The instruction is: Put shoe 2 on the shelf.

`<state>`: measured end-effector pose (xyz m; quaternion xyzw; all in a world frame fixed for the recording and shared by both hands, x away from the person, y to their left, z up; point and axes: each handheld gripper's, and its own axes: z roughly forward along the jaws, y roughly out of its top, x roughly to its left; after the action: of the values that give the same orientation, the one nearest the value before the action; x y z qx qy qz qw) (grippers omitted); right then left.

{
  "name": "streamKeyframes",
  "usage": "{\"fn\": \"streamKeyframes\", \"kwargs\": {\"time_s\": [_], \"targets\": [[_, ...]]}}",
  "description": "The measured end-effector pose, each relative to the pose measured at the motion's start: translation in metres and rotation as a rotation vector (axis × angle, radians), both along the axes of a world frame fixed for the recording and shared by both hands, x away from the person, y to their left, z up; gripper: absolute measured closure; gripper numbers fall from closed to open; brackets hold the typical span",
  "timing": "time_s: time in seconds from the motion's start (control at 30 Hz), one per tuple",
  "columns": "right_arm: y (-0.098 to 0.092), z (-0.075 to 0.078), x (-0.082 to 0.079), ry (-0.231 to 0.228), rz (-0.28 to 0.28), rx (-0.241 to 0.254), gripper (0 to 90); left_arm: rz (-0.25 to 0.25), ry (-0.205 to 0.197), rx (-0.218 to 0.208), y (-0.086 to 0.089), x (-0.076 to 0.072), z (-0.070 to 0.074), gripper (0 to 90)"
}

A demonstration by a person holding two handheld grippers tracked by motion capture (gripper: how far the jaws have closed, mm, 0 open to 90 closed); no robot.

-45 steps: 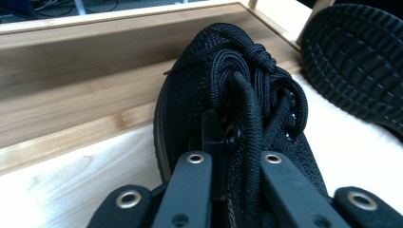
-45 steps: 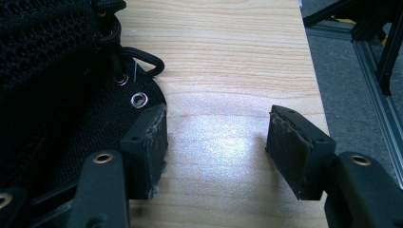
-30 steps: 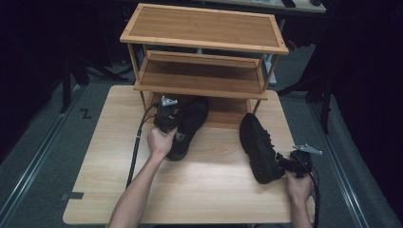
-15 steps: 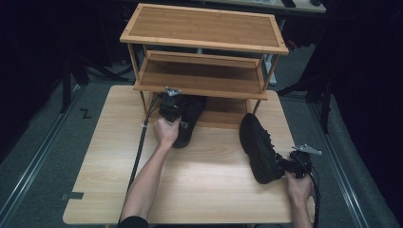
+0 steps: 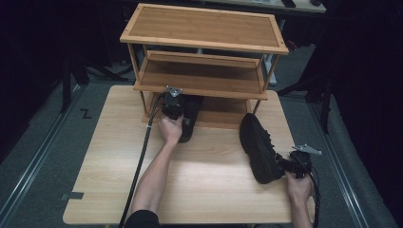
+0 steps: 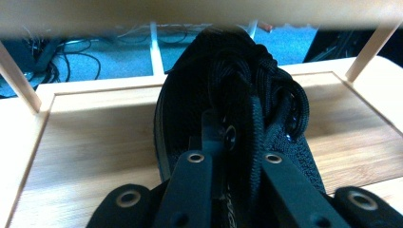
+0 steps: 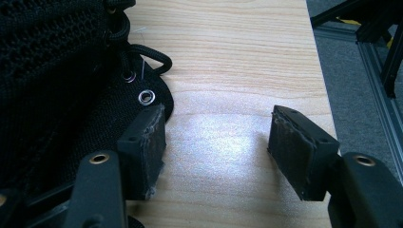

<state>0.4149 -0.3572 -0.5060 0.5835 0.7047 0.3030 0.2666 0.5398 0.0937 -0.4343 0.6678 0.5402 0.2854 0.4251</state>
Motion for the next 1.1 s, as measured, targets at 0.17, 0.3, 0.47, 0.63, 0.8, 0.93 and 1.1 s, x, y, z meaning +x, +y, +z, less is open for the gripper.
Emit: {"fn": "streamKeyframes", "kwargs": {"time_s": [0.17,0.3,0.47,0.63,0.8,0.93,1.1], "targets": [[0.000,0.000,0.000,0.000,0.005,0.002,37.4,0.001,0.028,0.050,-0.001,0.007,-0.010,87.3],[0.000,0.000,0.000,0.001,0.005,0.002,37.4,-0.020,0.039,0.120,-0.002,0.012,-0.009,85.6],[0.000,0.000,0.000,0.001,0.007,0.002,37.4,-0.001,0.047,0.166,0.000,0.012,-0.008,74.9],[0.001,0.000,0.000,0.002,0.006,0.002,37.4,0.027,0.039,0.160,0.006,0.012,-0.003,62.4],[0.001,0.000,0.000,0.002,0.007,0.002,37.5,0.029,0.062,0.138,0.009,0.012,0.000,58.8],[0.001,0.000,0.000,0.001,0.008,0.002,37.5,0.011,0.049,0.133,0.012,0.006,0.007,55.0],[0.001,0.000,0.000,0.001,0.006,0.002,37.6,-0.045,0.036,0.119,0.017,-0.007,0.020,49.8]]}}
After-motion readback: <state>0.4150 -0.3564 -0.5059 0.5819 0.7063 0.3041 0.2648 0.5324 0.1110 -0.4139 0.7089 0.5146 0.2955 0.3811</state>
